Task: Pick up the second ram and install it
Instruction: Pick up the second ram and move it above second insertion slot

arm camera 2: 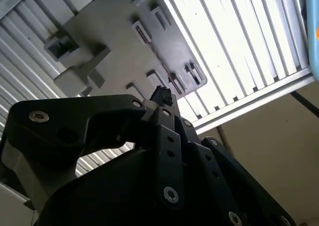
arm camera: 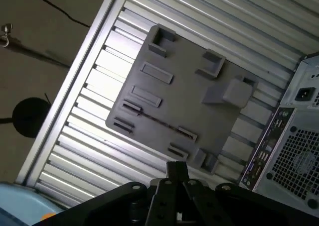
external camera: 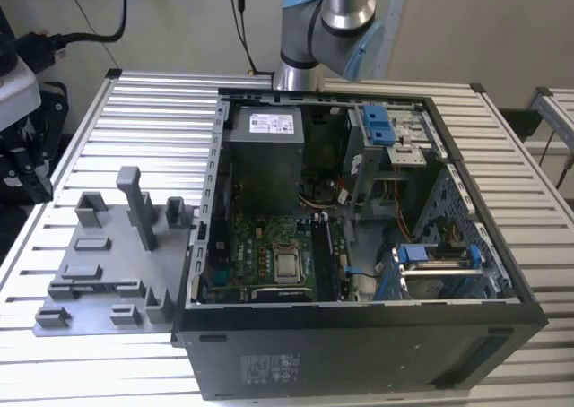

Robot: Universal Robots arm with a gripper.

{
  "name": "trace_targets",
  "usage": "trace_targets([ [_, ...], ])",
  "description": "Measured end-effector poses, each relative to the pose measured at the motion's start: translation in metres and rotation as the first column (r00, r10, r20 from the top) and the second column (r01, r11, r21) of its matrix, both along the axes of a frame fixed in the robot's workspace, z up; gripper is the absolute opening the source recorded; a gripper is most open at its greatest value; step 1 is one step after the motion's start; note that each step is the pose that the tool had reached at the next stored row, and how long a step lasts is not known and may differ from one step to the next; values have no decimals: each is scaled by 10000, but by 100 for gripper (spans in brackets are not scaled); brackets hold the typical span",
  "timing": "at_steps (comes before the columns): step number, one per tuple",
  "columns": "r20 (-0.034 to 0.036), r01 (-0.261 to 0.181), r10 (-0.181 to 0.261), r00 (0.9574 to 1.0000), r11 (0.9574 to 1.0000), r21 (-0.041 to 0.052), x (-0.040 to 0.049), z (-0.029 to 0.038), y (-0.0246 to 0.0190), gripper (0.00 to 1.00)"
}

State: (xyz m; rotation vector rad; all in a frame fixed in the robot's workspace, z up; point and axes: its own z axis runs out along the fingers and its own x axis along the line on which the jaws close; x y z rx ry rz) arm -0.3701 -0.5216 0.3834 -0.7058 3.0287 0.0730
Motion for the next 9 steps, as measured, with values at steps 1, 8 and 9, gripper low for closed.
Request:
trace_targets([
  [1,-14,-91,91,10000,10000,0,0,-4,0,11],
  [8,-108,-430,430,9990,9991,7,0,-29,38,11],
  [9,-124,-462,462,9989,9989,9,0,-33,45,11],
])
